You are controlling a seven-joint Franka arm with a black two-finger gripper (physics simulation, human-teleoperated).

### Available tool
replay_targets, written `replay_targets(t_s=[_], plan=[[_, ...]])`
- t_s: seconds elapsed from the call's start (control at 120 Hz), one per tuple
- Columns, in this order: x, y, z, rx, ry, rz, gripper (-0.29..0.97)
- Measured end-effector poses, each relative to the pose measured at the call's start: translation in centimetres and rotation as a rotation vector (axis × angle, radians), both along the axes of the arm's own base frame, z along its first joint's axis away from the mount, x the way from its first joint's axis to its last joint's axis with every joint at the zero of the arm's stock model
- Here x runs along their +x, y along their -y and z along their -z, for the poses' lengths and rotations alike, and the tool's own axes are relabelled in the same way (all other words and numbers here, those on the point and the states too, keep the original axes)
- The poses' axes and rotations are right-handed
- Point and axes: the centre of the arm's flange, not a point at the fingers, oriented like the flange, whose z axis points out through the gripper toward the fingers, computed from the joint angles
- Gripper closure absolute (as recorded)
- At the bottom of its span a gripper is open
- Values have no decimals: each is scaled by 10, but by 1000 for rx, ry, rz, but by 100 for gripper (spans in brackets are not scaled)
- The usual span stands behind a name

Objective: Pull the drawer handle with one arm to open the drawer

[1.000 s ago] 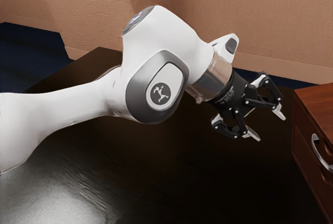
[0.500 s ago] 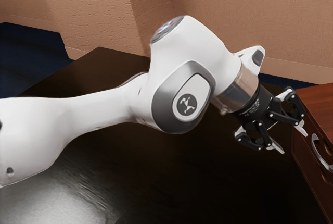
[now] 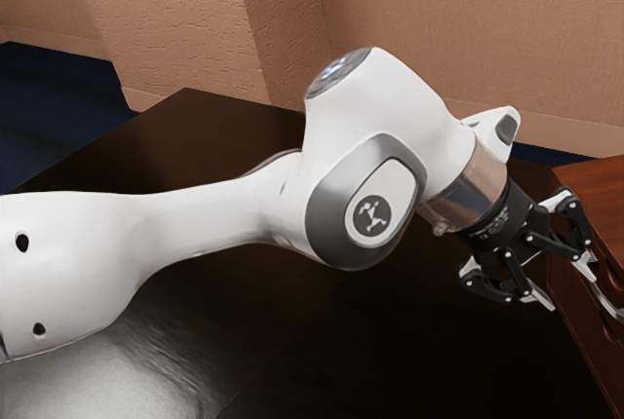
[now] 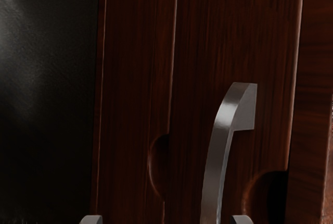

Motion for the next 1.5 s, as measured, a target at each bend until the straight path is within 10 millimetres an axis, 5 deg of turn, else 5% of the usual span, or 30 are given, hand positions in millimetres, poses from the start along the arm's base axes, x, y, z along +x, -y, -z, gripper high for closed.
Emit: replay_targets(t_s=[0.7, 0.992, 1.5], plan=[[9, 13, 18, -4, 10, 4, 49], [7, 12, 13, 2, 21, 10, 64], [-3, 3, 15, 21, 14, 17, 69]])
